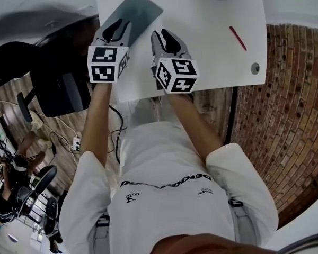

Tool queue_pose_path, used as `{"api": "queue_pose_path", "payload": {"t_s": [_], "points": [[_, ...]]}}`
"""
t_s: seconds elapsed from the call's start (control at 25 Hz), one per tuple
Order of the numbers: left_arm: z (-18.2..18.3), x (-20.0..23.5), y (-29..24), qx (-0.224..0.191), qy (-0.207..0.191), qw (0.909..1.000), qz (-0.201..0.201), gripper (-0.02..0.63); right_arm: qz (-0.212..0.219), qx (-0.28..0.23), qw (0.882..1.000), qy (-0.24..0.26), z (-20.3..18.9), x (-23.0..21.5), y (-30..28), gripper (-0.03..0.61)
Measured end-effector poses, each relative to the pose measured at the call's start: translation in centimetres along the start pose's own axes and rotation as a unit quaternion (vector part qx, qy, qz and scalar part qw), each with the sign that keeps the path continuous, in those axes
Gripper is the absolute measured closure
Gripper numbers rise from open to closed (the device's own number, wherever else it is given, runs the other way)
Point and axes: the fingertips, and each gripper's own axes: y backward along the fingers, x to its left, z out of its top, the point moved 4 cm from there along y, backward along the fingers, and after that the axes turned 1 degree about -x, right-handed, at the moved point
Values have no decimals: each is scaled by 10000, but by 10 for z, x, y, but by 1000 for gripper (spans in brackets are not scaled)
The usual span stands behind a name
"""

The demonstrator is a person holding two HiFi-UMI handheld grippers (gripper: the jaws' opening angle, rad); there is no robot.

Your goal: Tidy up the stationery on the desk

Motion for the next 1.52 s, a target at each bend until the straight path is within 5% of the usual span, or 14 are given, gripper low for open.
{"api": "queue_pose_path", "payload": {"t_s": [0.4,0.96,1.52], "points": [[-24,47,-59,695,-212,9972,-186,458,-314,575,9941,-869,-46,-9,-53,436],[-53,89,-118,1667,-379,9843,-433,446,-635,1333,9805,-1300,-86,-16,-101,403],[-72,94,-132,2117,312,9709,-1079,440,-876,1577,9755,-1262,-94,-18,-113,401]]}}
